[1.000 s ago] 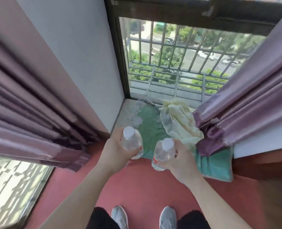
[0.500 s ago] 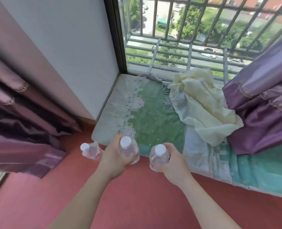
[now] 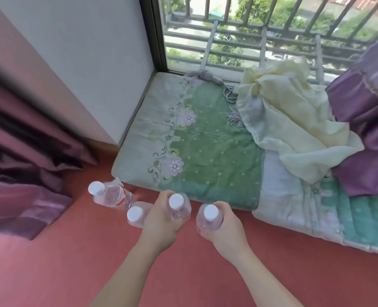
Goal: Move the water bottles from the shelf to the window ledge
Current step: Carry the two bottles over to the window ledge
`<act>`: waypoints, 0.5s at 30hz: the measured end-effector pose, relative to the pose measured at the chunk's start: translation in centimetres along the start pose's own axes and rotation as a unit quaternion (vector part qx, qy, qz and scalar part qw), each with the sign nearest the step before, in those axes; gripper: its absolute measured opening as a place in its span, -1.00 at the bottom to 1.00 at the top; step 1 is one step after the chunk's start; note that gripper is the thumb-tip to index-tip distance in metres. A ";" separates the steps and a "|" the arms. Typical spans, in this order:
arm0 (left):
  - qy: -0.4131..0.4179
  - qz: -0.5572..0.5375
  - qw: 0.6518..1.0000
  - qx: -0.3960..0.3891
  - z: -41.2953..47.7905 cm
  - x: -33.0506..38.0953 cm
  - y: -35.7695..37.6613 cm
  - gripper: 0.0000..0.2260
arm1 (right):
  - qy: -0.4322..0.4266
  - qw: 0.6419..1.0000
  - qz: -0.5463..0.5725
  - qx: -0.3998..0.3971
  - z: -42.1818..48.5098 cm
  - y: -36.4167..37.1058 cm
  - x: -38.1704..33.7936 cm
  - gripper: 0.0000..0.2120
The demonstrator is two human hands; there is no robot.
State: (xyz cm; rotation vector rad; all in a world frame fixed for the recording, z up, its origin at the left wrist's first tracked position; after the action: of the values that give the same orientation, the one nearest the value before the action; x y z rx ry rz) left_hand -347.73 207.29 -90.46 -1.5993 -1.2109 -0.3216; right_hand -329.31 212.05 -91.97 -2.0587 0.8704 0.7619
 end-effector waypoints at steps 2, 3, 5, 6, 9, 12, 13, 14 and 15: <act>-0.008 -0.006 1.000 0.006 -0.2 -0.6 0.3 -0.66 | 0.007 1.000 0.004 -0.001 -0.2 0.6 0.7 -0.48; -0.008 -0.011 1.000 0.009 -0.2 -1.0 0.4 -0.61 | 0.008 1.000 0.005 0.000 -0.3 0.8 1.0 -0.47; 0.002 -0.014 1.000 0.014 -0.5 -1.5 0.8 -0.54 | 0.011 1.000 0.003 0.000 -0.4 1.0 1.4 -0.43; 0.006 -0.015 1.000 0.015 -0.7 -1.6 0.9 -0.53 | 0.016 1.000 0.004 -0.001 -0.5 1.1 1.4 -0.42; 0.006 -0.021 1.000 0.018 -0.9 -1.7 1.0 -0.52 | 0.023 1.000 0.006 -0.004 -0.7 1.1 1.5 -0.41; 0.011 -0.027 0.999 0.023 -0.9 -1.4 0.9 -0.52 | 0.021 1.000 0.003 -0.008 -1.0 1.1 1.5 -0.40; 0.011 -0.030 0.999 0.024 -1.0 -1.3 0.8 -0.52 | 0.020 1.000 0.003 -0.008 -1.1 1.1 1.4 -0.39; 0.012 -0.034 0.999 0.025 -1.1 -1.3 0.8 -0.54 | 0.019 1.000 0.002 -0.008 -1.3 1.0 1.4 -0.39; 0.013 -0.033 0.999 0.023 -1.2 -1.2 0.8 -0.54 | 0.018 1.000 0.002 -0.006 -1.4 1.0 1.4 -0.38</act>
State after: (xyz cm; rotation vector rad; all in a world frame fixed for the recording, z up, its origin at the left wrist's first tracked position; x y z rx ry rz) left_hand -347.24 205.71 -91.27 -1.5132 -1.2448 -0.3528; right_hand -328.94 210.00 -92.73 -2.0880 0.8917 0.7361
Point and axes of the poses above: each hand's wrist, its own z-axis towards the middle knuckle, its own y-axis out of the palm, x = y × z, the point moved 1 cm from there along z, towards the middle knuckle, and after that the axes turned 3 degrees about z, right-handed, at the moved point
